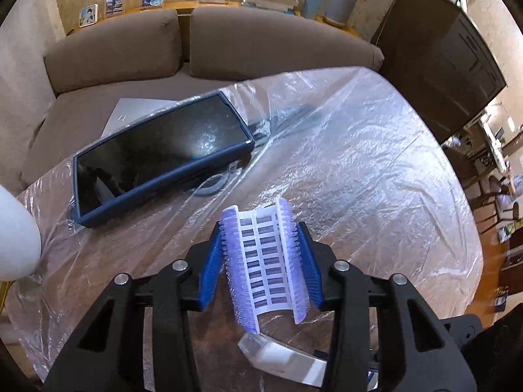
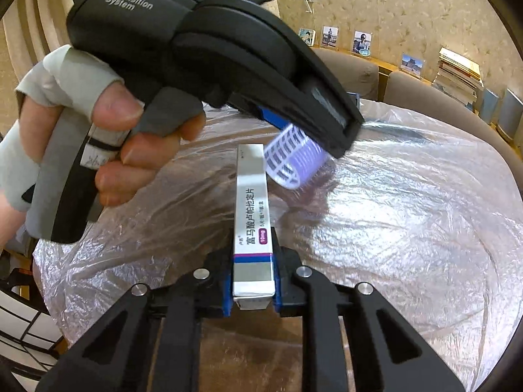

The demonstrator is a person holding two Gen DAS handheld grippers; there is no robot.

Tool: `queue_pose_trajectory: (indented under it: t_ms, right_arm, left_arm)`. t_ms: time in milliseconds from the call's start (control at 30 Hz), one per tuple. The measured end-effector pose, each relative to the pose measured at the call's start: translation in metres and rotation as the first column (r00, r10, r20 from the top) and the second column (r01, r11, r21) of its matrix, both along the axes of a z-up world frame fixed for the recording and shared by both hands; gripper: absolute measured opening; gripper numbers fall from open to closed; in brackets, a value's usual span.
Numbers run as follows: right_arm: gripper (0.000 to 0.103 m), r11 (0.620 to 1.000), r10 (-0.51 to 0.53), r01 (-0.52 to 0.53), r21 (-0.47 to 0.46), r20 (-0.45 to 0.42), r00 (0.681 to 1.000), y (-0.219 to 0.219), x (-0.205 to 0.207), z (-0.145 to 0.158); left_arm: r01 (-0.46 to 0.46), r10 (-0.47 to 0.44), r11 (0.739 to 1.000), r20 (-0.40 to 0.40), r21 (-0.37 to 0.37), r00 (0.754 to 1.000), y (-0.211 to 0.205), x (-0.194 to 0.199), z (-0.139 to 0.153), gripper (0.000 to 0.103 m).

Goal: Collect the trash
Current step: 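Carry the small purple roller and white medicine box over the white bucket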

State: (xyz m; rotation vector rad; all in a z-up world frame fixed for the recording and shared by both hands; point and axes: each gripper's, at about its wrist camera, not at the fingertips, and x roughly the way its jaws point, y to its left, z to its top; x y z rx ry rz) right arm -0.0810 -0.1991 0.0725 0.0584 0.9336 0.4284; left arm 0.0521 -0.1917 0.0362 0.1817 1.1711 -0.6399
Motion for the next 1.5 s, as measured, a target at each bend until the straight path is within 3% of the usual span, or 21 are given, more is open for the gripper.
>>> queue_pose_trajectory:
  t_ms: [267, 767, 1233, 1500]
  right_arm:
    - [0.018, 0.999, -0.039, 0.039, 0.021, -0.007, 0.999, -0.015, -0.031, 0.008]
    - [0.018, 0.988, -0.151, 0.151, 0.033, -0.018, 0.988, -0.041, -0.066, 0.015]
    - [0.018, 0.989, -0.145, 0.146, 0.032, -0.020, 0.989, -0.034, -0.078, 0.019]
    - [0.018, 0.990, -0.129, 0.129, 0.055, -0.004, 0.992, -0.037, -0.091, 0.030]
  left_arm:
    - [-0.058, 0.060, 0.997, 0.027, -0.052, 0.998, 0.026, -0.008, 0.010, 0.045]
    - [-0.168, 0.168, 0.986, 0.246, -0.021, 0.955, 0.048, -0.082, 0.029, 0.045]
    - [-0.285, 0.280, 0.958, 0.222, -0.009, 0.934, 0.089, -0.132, 0.010, 0.045]
    - [-0.301, 0.299, 0.953, 0.237, -0.032, 0.924, 0.111, -0.165, 0.018, 0.045]
